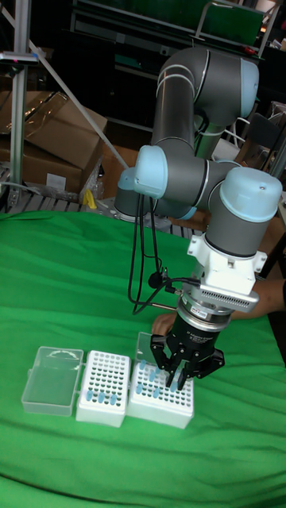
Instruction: Insert a medium pipette tip into the holder for medium pipette tips
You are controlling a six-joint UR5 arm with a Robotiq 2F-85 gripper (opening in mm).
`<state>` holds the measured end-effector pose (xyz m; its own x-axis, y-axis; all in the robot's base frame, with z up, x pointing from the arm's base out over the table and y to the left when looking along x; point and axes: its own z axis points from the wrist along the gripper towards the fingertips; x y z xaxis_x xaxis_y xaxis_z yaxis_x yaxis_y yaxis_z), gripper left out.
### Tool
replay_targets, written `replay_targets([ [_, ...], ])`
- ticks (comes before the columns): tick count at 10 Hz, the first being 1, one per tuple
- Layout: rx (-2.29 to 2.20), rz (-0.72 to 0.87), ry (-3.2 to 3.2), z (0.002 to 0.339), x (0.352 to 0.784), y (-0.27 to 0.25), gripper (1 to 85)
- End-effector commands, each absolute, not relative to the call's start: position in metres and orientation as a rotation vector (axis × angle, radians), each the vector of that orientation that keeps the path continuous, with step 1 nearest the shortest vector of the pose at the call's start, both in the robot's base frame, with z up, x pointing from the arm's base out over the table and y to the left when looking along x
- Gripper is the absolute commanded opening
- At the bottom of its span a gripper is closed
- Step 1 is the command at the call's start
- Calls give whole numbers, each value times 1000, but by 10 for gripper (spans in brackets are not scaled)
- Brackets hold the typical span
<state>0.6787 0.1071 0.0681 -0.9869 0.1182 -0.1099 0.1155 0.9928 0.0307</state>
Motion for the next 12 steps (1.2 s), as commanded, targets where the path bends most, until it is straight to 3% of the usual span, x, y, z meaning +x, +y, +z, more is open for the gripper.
replay_targets([
  [1, 209, 60, 3023, 67, 678, 110, 237],
  [5, 218, 53, 3021, 63, 678, 109, 213],
  [9, 280, 7, 3039, 65, 673, 103, 10],
  [12, 294, -10, 3058, 75, 671, 103, 10],
])
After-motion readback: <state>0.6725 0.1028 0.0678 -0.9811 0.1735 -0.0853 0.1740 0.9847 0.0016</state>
